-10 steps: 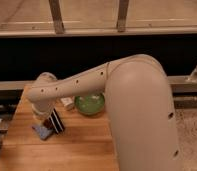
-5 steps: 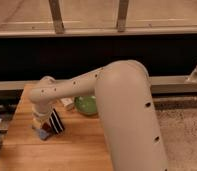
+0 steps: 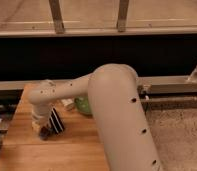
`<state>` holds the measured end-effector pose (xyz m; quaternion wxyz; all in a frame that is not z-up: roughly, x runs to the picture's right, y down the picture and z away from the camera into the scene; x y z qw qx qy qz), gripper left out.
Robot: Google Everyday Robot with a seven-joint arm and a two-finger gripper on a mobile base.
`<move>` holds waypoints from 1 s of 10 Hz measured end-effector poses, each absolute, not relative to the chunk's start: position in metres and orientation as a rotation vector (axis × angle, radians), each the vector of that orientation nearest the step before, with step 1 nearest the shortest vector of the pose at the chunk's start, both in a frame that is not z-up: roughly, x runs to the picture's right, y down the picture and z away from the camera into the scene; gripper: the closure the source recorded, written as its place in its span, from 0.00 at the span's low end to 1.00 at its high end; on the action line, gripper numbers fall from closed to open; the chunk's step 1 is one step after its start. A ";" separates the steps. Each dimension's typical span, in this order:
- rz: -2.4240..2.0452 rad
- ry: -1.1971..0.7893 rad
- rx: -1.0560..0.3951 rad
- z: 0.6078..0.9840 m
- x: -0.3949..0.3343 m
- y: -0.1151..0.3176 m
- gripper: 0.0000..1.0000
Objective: Place the pepper on the white sponge
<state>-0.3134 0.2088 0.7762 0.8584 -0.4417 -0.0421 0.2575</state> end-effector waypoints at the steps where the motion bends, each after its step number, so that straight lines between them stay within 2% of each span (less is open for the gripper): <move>1: 0.544 -0.084 -0.929 0.778 -0.313 0.209 1.00; 3: 0.548 -0.081 -0.929 0.778 -0.312 0.209 0.99; 6: 0.547 -0.081 -0.929 0.778 -0.313 0.210 0.73; 10: 0.547 -0.081 -0.929 0.778 -0.313 0.210 0.31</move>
